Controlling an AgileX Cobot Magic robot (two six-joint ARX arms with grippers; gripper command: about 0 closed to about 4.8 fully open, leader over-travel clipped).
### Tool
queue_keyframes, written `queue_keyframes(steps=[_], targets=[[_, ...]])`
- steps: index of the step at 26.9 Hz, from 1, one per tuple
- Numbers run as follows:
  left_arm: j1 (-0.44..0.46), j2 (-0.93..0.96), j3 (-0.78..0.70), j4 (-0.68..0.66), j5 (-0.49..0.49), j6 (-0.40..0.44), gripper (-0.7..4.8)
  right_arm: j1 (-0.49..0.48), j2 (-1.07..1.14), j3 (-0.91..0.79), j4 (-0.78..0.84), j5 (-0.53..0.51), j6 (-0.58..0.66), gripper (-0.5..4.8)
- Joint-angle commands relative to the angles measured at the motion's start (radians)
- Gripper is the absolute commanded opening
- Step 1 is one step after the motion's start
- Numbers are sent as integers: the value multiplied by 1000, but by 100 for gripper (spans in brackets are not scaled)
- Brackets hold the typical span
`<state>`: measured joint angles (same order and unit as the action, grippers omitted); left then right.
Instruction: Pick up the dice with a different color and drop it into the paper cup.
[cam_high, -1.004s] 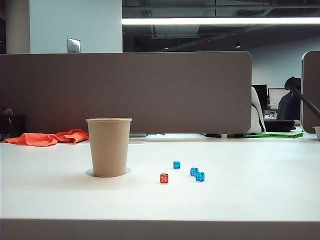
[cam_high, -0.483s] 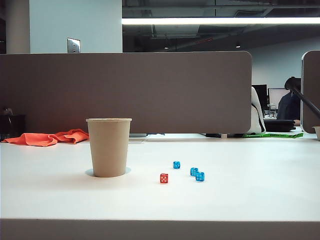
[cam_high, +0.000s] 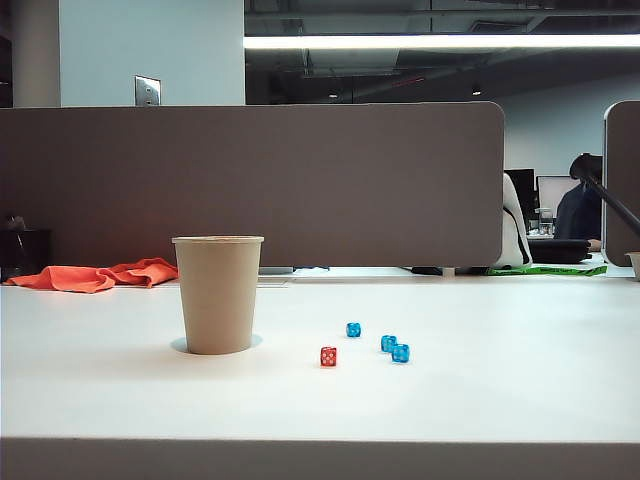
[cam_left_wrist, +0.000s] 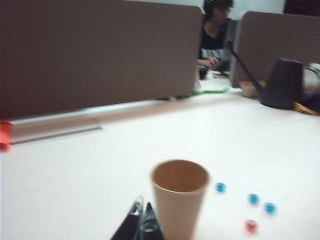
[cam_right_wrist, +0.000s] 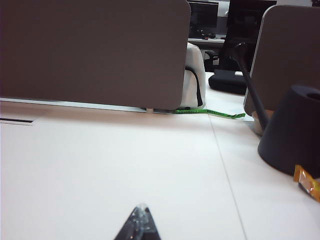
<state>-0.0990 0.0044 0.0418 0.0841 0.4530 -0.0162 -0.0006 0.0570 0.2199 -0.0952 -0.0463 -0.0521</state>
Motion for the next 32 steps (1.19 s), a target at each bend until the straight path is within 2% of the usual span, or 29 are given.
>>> queue_keyframes(steps=[1, 6, 12, 15, 18, 20, 22, 25, 28, 32], targets=[[-65, 1, 9, -28, 8, 5, -6, 1, 88, 80, 2, -3, -5, -6], [-133, 1, 13, -80, -9, 9, -6, 1, 258, 209, -44, -65, -5, -6], [-170, 1, 14, -142, -80, 9, -6, 8, 489, 365, -106, -214, -4, -6], [-171, 1, 15, -175, -113, 8, -6, 67, 605, 438, -135, -222, -4, -6], [-171, 1, 15, -200, -120, 8, -6, 167, 715, 499, -148, -210, 0, -6], [-171, 1, 15, -211, -121, 9, -6, 257, 792, 538, -146, -153, 8, -6], [-171, 1, 17, -226, -119, 10, -6, 411, 901, 595, -147, 17, 11, -6], [-171, 1, 19, -224, -97, 54, -6, 547, 1012, 648, -130, 169, 11, -6], [-172, 1, 19, -218, -63, 86, -6, 659, 1155, 721, -134, 237, 32, -6], [-172, 1, 19, -217, -61, 122, -6, 735, 1310, 795, -142, 244, 92, -5]])
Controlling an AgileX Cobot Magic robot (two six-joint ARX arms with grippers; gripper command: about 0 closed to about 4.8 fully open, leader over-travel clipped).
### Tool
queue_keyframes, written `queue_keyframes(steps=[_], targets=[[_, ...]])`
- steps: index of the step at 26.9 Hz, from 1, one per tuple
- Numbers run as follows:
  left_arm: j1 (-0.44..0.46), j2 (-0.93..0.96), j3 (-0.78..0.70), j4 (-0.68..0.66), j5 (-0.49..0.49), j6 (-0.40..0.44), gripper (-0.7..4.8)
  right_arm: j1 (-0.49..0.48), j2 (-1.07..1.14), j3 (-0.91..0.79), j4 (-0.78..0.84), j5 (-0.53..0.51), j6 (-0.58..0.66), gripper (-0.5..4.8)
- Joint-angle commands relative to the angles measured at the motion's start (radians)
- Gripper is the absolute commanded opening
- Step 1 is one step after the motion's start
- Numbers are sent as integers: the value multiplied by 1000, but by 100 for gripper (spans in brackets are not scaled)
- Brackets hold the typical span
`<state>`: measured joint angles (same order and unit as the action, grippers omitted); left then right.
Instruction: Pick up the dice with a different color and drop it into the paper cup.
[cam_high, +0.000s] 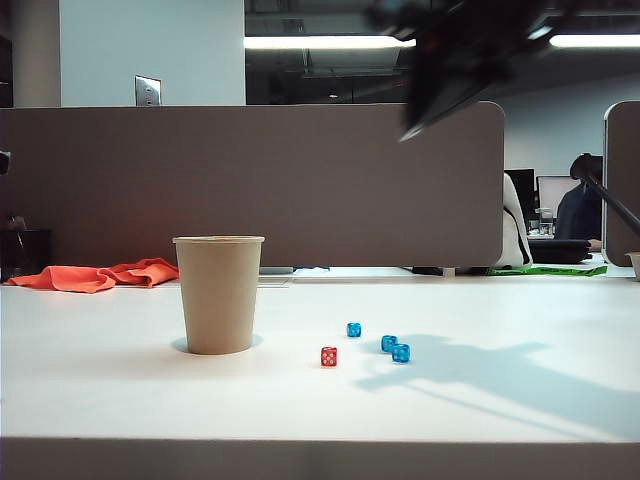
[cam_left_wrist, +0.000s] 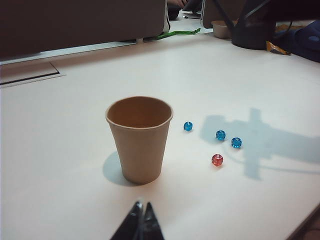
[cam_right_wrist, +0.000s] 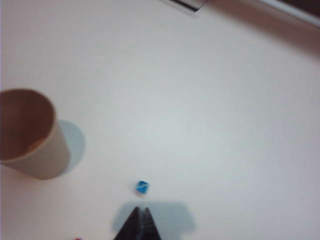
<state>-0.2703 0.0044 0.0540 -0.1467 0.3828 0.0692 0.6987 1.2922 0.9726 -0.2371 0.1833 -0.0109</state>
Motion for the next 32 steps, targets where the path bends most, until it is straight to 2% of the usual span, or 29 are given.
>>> queue_keyframes(steps=[1, 5, 12, 16, 21, 25, 28, 32], targets=[[0, 1, 7, 14, 11, 42, -6, 46, 105, 58, -6, 24, 66, -5], [0, 1, 7, 14, 25, 81, -6, 77, 213, 116, -48, 23, 139, -5], [0, 1, 7, 40, 32, 81, -6, 81, 272, 149, -135, 20, 225, 3], [0, 1, 6, 65, 93, 79, -6, 80, 272, 150, -169, 19, 228, 3], [0, 1, 6, 73, 203, 17, -6, 81, 274, 150, -187, -11, 228, 3], [0, 1, 6, 37, 201, -84, -6, 82, 274, 150, -191, -32, 228, 3], [0, 1, 6, -49, 193, -80, -6, 85, 274, 149, -206, -32, 228, 3], [0, 1, 6, -86, 194, -77, -6, 87, 274, 149, -220, -36, 229, 4]])
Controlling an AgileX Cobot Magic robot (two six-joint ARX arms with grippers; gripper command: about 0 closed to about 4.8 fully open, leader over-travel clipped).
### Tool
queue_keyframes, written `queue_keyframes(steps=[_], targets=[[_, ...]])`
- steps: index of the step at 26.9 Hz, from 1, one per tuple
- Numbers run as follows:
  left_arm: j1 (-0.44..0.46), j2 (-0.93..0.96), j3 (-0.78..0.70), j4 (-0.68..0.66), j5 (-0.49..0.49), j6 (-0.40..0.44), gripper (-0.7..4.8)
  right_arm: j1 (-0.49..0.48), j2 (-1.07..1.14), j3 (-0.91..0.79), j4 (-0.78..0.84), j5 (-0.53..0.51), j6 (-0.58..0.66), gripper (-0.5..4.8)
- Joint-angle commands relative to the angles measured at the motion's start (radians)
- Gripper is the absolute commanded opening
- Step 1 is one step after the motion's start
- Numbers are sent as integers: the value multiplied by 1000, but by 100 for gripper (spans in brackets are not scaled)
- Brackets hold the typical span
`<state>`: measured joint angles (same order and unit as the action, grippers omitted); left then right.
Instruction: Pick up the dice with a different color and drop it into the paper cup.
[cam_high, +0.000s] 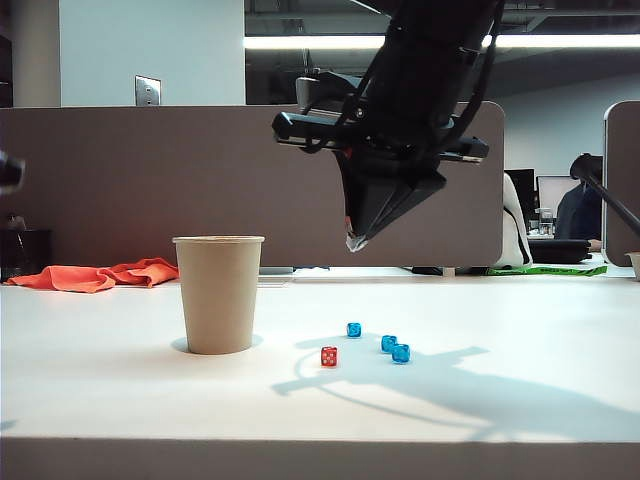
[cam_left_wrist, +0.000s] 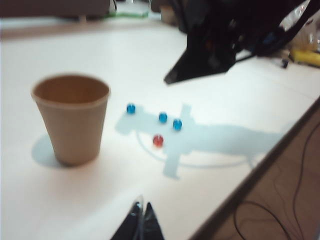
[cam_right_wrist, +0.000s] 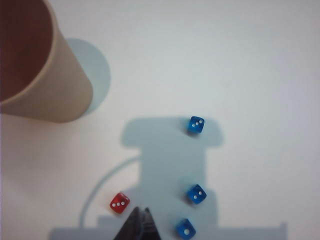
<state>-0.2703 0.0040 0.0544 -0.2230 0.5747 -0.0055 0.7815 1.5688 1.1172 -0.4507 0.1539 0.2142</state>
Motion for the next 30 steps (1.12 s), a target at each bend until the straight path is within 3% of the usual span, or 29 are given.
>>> queue_keyframes(steps=[1, 4, 9, 11, 13, 18, 21, 30], targets=[[0, 1, 6, -7, 2, -2, -6, 4, -2, 5, -10, -24, 3, 4], [0, 1, 6, -6, 7, 0, -6, 4, 0, 5, -17, -89, 3, 4], [0, 1, 6, 2, 33, 40, -6, 28, 22, 5, -15, -104, 3, 5], [0, 1, 6, 4, 32, 40, -6, 41, 35, 5, -14, -105, 3, 34], [0, 1, 6, 5, 32, 40, -6, 53, 61, 12, -16, -104, 3, 111], [0, 1, 6, 8, 33, 39, -6, 53, 88, 13, -15, -104, 3, 121], [0, 1, 6, 8, 32, 39, -6, 53, 91, 13, -2, -92, 3, 171], [0, 1, 6, 42, 32, 31, -6, 53, 91, 12, 8, -78, 2, 173]])
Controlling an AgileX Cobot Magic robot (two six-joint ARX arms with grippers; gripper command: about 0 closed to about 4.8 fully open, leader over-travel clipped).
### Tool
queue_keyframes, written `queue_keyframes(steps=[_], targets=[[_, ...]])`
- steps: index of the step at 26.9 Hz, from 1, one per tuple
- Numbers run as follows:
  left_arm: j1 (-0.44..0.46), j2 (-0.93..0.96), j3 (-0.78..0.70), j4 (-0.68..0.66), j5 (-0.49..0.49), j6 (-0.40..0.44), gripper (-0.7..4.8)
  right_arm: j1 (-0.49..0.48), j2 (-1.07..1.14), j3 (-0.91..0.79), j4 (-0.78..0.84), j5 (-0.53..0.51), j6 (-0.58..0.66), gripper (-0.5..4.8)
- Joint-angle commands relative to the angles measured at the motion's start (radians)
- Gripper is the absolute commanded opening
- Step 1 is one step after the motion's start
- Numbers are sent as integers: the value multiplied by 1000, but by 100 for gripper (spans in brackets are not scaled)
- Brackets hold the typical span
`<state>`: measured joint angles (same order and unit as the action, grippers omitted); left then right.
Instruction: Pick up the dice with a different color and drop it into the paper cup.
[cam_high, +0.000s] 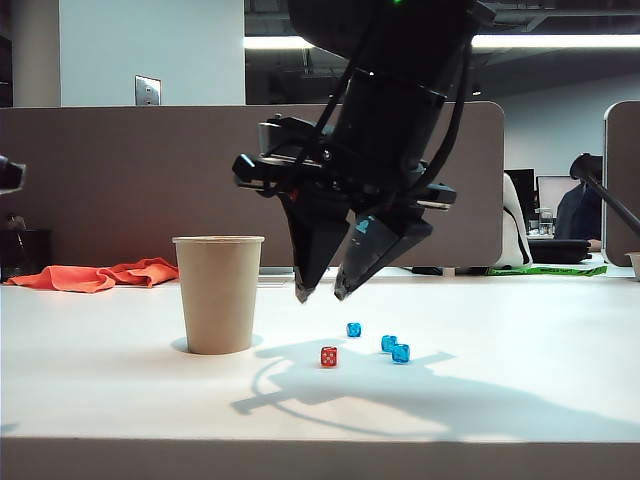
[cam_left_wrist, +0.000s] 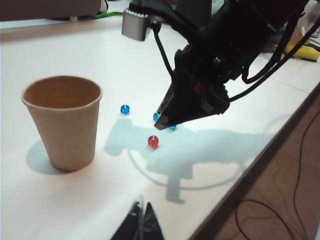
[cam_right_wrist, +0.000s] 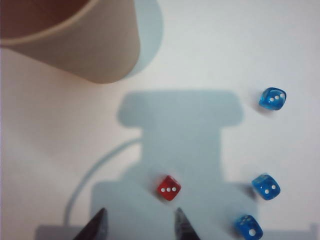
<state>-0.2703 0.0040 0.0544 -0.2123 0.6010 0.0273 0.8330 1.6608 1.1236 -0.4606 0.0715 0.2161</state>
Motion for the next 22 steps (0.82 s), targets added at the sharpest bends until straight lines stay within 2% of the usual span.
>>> queue_keyframes(steps=[1, 8, 22], targets=[[0, 1, 6, 32, 6, -2, -6, 2, -1, 6, 24, 5, 0, 173], [0, 1, 6, 35, 6, -2, -6, 2, -1, 6, 85, 4, 0, 171], [0, 1, 6, 35, 6, -2, -6, 2, -1, 5, 36, 43, 31, 172]])
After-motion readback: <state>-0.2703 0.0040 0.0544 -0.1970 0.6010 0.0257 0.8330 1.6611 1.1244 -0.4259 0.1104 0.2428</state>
